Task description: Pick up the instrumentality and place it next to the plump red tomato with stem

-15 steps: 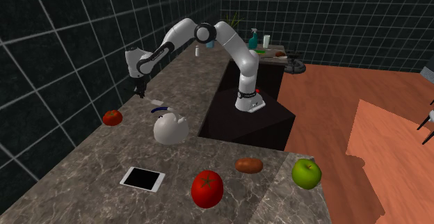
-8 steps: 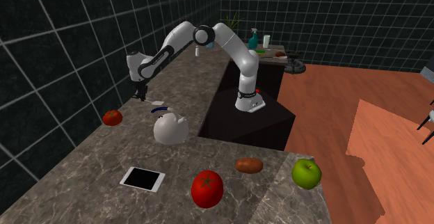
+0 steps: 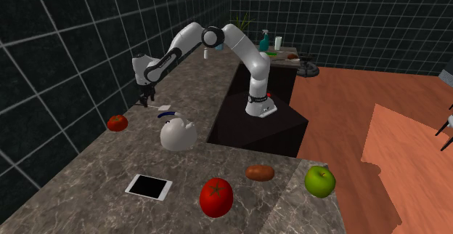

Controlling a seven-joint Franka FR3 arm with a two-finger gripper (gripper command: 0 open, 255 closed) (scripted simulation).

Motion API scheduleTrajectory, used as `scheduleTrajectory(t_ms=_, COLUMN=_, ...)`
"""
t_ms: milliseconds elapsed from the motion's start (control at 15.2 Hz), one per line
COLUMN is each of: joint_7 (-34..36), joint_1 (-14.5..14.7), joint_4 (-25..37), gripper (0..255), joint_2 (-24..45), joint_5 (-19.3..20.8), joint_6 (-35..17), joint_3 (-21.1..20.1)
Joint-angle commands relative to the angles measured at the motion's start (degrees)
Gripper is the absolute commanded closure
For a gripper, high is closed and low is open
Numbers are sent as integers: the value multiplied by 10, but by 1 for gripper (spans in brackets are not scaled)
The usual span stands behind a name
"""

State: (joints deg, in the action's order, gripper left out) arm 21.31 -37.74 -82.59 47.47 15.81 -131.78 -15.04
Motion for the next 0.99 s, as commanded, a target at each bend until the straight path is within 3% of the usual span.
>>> scheduleTrajectory(t_ms=0, joint_7=0, joint_1=0, joint_4=0, gripper=0, joint_2=0, joint_5=0, joint_6=0, joint_3=0)
scheduleTrajectory(t_ms=396, joint_7=-5, joint_1=-7, joint_4=-10, gripper=0, joint_2=-50, joint_5=-11, joint_6=40, joint_3=-11)
scheduleTrajectory(t_ms=924, joint_7=-5, joint_1=-7, joint_4=-10, gripper=0, joint_2=-50, joint_5=-11, joint_6=40, joint_3=-11)
